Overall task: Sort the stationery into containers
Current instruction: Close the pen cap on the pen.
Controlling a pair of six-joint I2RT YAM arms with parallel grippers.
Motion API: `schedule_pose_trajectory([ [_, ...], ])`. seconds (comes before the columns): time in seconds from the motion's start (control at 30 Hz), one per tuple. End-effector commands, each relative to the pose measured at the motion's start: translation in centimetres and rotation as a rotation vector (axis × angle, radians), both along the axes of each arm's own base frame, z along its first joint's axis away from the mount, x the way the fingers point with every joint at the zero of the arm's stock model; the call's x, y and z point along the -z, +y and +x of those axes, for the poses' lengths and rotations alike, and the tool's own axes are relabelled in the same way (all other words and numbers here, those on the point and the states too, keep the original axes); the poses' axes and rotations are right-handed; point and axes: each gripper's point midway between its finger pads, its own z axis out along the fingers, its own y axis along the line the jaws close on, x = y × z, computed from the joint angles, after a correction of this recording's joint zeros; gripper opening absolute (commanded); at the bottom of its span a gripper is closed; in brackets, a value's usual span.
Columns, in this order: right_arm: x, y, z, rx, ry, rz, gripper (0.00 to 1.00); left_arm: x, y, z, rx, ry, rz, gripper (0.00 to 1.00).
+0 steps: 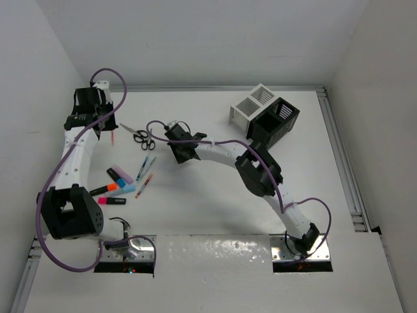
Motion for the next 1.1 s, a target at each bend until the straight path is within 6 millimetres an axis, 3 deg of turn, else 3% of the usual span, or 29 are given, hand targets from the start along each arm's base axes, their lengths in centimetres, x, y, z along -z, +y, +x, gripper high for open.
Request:
schedule_pose_trajectory([
  [0.0, 2.1, -1.6, -1.2, 0.006, 0.038, -0.082, 0.14, -3.2, -0.8, 0.7, 0.031, -0.101, -0.004, 0.00],
  [0.23, 2.4, -2.5, -1.8, -0.003, 0.065, -0.087, 0.01, -3.9, -3.3, 1.1, 0.154, -0.128, -0.065, 0.00],
  [0.53, 2.7, -3.9, -2.6, -0.036, 0.078, -0.133, 0.19, -4.2, -3.8, 1.3, 0.163, -0.129, -0.060, 0.00],
  [0.8, 4.0, -5.0, -3.4, -0.037, 0.097, -0.193, 0.18, -5.1, -3.2, 1.4, 0.150, -0.147, -0.027, 0.00],
  [0.83, 4.0, -5.1, -3.4, -0.041, 0.095, -0.202, 0.16, -5.2, -3.2, 1.5, 0.152, -0.148, -0.026, 0.00],
  [0.9, 4.2, -5.5, -3.4, -0.047, 0.093, -0.230, 0.00, -5.5, -3.4, 1.4, 0.165, -0.155, -0.028, 0.00],
  [1.0, 4.0, -5.8, -3.5, -0.063, 0.090, -0.245, 0.00, -5.7, -3.8, 1.4, 0.186, -0.160, -0.035, 0.00],
  [1.07, 2.7, -5.6, -3.1, -0.070, 0.067, -0.226, 0.00, -5.8, -4.1, 1.4, 0.202, -0.162, -0.043, 0.00],
])
